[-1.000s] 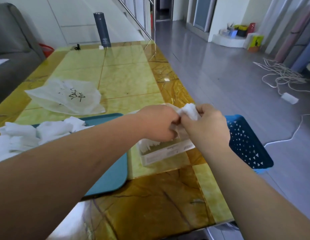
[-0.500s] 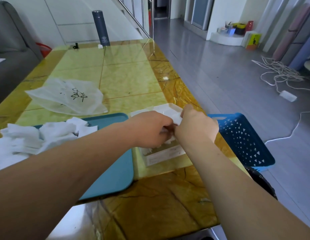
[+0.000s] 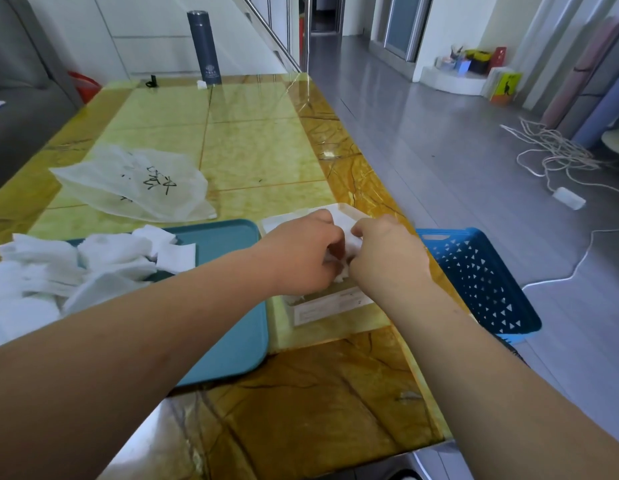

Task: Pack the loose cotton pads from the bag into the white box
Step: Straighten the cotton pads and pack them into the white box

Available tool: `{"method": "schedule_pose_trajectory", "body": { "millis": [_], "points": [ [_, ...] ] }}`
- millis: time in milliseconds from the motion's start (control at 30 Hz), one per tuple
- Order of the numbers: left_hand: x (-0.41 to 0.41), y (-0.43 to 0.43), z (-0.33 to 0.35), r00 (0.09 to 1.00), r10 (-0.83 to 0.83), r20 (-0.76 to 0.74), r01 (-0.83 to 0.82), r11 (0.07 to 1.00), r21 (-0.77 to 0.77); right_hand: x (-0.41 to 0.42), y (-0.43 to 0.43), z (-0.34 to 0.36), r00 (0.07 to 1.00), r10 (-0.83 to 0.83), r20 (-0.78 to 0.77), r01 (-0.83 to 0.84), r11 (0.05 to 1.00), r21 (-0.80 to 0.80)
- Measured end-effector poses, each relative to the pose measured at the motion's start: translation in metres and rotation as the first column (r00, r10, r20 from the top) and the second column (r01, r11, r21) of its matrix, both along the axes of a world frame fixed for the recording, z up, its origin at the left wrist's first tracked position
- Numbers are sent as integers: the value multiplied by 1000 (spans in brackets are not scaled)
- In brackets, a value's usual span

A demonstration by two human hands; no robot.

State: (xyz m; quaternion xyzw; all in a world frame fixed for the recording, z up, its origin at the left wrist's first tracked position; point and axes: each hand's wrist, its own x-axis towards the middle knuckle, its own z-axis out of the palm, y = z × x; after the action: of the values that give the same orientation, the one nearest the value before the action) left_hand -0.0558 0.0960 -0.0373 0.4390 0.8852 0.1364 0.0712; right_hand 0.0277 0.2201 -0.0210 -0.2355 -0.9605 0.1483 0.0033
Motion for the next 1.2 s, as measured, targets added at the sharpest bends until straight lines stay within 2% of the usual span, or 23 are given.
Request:
{"method": "schedule_pose_trajectory", "body": {
  "millis": [133,233,400,567,700,800,867,1000,1133,1200],
  "points": [
    [7,-3,2,1000,-30,-3,30,1000,-6,-4,-4,2,999,11,38,-14,998,65],
    [10,-12,5,1000,-19,-5,19,999,31,0,-7,6,996,13,89,-17,999,49],
    [26,-54,13,997,17,73,-31,982,187,11,-9,21,992,-51,115,48,998,29],
    [44,-122,13,992,110,59,-122,957,264,13,-47,34,1000,26,0,-26,997,79],
    [45,-191,6,949,302,96,-316,900,299,4,-119,23,941,264,-214,-273,962,-13],
    [42,-238,3,885,466,3,-448,849,282,-6,-169,3,884,408,-227,-449,876,-174],
    [38,-265,2,806,589,-58,-560,791,247,-15,-192,-11,859,468,-207,-507,833,-220],
    [28,-305,-11,658,752,-51,-751,659,32,-39,-222,-33,836,527,-154,-549,798,-248],
    [18,-315,-24,630,760,159,-768,640,-17,-64,-241,-48,801,580,-145,-598,771,-221],
    [12,-311,-24,676,726,127,-735,678,37,-70,-242,-53,792,592,-148,-610,759,-226]
  ]
}}
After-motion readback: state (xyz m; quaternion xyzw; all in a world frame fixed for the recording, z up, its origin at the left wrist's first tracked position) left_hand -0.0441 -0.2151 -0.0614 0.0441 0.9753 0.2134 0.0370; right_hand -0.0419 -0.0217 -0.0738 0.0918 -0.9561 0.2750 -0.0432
